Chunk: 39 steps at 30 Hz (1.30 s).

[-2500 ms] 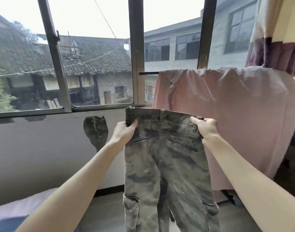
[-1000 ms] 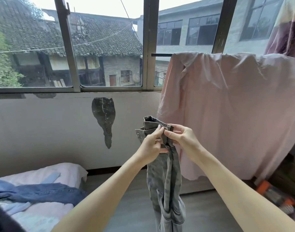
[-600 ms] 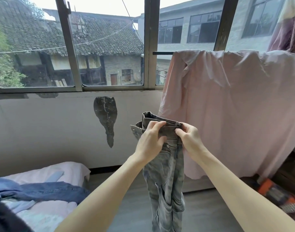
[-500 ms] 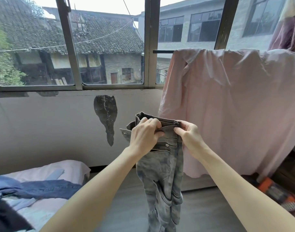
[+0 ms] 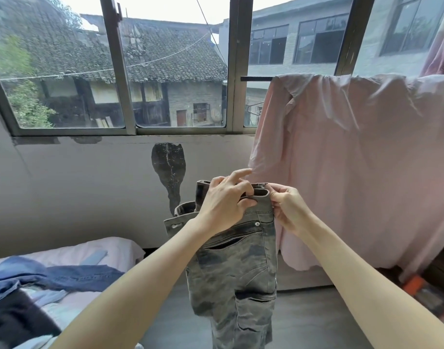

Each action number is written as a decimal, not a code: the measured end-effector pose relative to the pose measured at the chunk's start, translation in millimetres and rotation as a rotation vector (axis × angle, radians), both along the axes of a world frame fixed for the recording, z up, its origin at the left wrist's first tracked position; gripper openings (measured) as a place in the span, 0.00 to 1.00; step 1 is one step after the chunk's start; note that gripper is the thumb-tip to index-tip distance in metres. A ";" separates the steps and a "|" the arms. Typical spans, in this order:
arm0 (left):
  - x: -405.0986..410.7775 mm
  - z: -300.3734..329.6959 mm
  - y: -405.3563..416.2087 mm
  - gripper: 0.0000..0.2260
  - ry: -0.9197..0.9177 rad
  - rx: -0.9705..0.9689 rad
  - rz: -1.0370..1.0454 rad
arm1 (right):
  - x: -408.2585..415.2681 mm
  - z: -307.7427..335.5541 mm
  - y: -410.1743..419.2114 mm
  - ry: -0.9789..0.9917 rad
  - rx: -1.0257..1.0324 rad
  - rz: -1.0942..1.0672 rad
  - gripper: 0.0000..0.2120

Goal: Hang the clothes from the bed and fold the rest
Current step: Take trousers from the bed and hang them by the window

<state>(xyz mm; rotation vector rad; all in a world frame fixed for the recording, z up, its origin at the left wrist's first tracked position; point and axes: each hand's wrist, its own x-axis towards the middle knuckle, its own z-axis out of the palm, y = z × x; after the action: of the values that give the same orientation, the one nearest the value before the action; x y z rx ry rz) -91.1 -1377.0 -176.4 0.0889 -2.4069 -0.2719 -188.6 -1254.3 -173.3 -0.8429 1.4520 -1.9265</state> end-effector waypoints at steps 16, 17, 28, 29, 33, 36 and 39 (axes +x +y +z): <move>11.0 4.9 -4.4 0.20 -0.022 -0.063 0.159 | 9.4 -27.7 0.4 0.520 0.170 -0.229 0.10; 16.3 8.4 -12.6 0.26 -0.104 -0.119 0.216 | 7.6 -29.1 1.2 0.492 0.162 -0.258 0.10; 64.6 -19.7 -46.0 0.23 -0.298 0.389 -0.037 | -2.9 -41.2 -6.2 0.288 0.084 -0.366 0.12; 67.3 -21.8 -45.2 0.24 -0.289 0.385 -0.043 | -5.0 -40.7 -6.2 0.283 0.079 -0.373 0.12; 74.3 -27.8 -47.3 0.25 -0.320 0.303 -0.043 | -8.4 -40.3 -7.3 0.295 0.053 -0.348 0.13; 81.2 -34.9 -52.4 0.27 -0.336 0.329 -0.010 | -9.6 -41.4 -6.5 0.308 0.019 -0.347 0.13; 83.2 -44.1 -49.2 0.23 -0.294 0.398 -0.012 | -7.3 -41.5 -8.0 0.333 -0.011 -0.335 0.13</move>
<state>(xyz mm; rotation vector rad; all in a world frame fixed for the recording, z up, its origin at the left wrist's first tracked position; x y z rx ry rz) -7.9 -1426.1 -220.5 0.3141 -2.6088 -0.7895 -195.9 -1262.3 -214.8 -1.0156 1.8807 -2.1083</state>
